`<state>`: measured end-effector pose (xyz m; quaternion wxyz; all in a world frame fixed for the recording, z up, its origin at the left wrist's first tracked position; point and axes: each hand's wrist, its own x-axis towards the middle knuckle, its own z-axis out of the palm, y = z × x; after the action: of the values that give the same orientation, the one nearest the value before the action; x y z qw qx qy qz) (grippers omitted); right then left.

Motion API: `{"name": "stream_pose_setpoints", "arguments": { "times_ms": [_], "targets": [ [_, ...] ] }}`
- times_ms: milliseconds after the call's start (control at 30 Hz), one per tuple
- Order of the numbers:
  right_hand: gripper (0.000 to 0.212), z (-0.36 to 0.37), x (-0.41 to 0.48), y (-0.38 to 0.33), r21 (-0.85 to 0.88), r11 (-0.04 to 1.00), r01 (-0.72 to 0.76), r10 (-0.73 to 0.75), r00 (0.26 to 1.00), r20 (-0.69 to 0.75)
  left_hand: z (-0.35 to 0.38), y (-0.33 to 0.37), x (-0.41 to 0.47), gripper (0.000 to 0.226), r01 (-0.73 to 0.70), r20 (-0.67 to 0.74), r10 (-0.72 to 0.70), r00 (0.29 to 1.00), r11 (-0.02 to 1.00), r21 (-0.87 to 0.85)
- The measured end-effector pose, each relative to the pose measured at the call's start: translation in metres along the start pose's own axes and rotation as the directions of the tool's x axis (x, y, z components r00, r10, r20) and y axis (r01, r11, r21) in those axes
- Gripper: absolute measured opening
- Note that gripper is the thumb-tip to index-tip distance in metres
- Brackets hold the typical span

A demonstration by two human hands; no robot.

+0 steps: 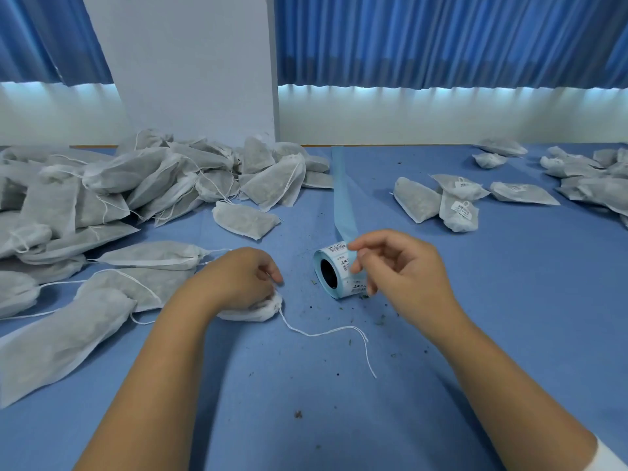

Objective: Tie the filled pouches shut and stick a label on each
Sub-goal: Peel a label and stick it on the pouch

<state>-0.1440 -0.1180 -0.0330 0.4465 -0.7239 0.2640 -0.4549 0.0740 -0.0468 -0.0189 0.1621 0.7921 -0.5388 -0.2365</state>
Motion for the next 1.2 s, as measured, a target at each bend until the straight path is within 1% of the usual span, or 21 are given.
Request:
{"name": "stream_pose_setpoints", "arguments": {
  "times_ms": [100, 200, 300, 400, 467, 567, 633, 733, 767, 833, 900, 967, 1033, 1100, 1200],
  "targets": [
    [0.027, 0.006, -0.004, 0.004, -0.041, 0.996, -0.079, 0.085, 0.984, 0.156, 0.001, 0.002, -0.001, 0.025, -0.044, -0.051, 0.038, 0.998, 0.992, -0.117],
    [0.026, 0.009, -0.006, 0.007, -0.133, 0.985, -0.111, 0.142, 0.958, 0.248, 0.003, 0.007, -0.001, 0.021, -0.097, -0.080, 0.079, 0.994, 0.964, -0.247],
    [0.022, 0.011, -0.007, 0.006, -0.208, 0.970, -0.125, 0.184, 0.938, 0.294, 0.006, 0.012, -0.001, 0.018, -0.137, -0.099, 0.111, 0.989, 0.938, -0.318],
    [0.037, 0.013, -0.008, 0.004, -0.222, 0.966, -0.135, 0.201, 0.931, 0.305, 0.007, 0.016, -0.002, 0.017, -0.155, -0.110, 0.124, 0.986, 0.921, -0.358],
    [0.039, 0.014, -0.008, 0.005, -0.206, 0.968, -0.146, 0.205, 0.931, 0.302, 0.008, 0.018, -0.003, 0.018, -0.164, -0.112, 0.132, 0.985, 0.918, -0.360],
    [0.031, 0.014, -0.007, 0.006, -0.135, 0.977, -0.165, 0.197, 0.941, 0.274, 0.009, 0.021, -0.006, 0.018, -0.179, -0.121, 0.144, 0.982, 0.912, -0.368],
    [0.026, 0.013, -0.006, 0.006, -0.061, 0.982, -0.177, 0.187, 0.948, 0.259, 0.009, 0.023, -0.009, 0.018, -0.218, -0.133, 0.179, 0.975, 0.892, -0.396],
    [0.022, 0.012, -0.006, 0.004, 0.063, 0.980, -0.187, 0.165, 0.952, 0.258, 0.010, 0.030, -0.016, 0.018, -0.308, -0.101, 0.300, 0.949, 0.804, -0.508],
    [0.021, 0.011, -0.005, 0.002, 0.094, 0.978, -0.185, 0.156, 0.954, 0.258, 0.010, 0.031, -0.018, 0.017, -0.335, -0.083, 0.344, 0.935, 0.787, -0.518],
    [0.021, 0.009, -0.004, -0.002, 0.141, 0.972, -0.188, 0.149, 0.957, 0.249, 0.011, 0.033, -0.020, 0.012, -0.364, -0.043, 0.395, 0.918, 0.790, -0.493],
    [0.022, 0.006, -0.001, -0.007, 0.173, 0.962, -0.212, 0.172, 0.960, 0.220, 0.011, 0.033, -0.021, 0.010, -0.367, -0.025, 0.402, 0.915, 0.807, -0.463],
    [0.023, 0.002, 0.001, -0.010, 0.220, 0.938, -0.269, 0.226, 0.953, 0.202, 0.010, 0.033, -0.020, 0.007, -0.364, -0.034, 0.390, 0.920, 0.820, -0.442],
    [0.020, -0.002, 0.003, -0.012, 0.292, 0.892, -0.344, 0.281, 0.930, 0.238, 0.011, 0.033, -0.021, 0.007, -0.358, -0.042, 0.381, 0.924, 0.820, -0.447],
    [0.016, -0.005, 0.004, -0.013, 0.363, 0.849, -0.383, 0.300, 0.916, 0.266, 0.011, 0.033, -0.020, 0.010, -0.345, -0.035, 0.374, 0.927, 0.811, -0.472],
    [0.018, -0.005, 0.004, -0.011, 0.436, 0.841, -0.319, 0.243, 0.945, 0.220, 0.009, 0.032, -0.021, 0.013, -0.318, 0.054, 0.407, 0.912, 0.785, -0.531]
  ]
}}
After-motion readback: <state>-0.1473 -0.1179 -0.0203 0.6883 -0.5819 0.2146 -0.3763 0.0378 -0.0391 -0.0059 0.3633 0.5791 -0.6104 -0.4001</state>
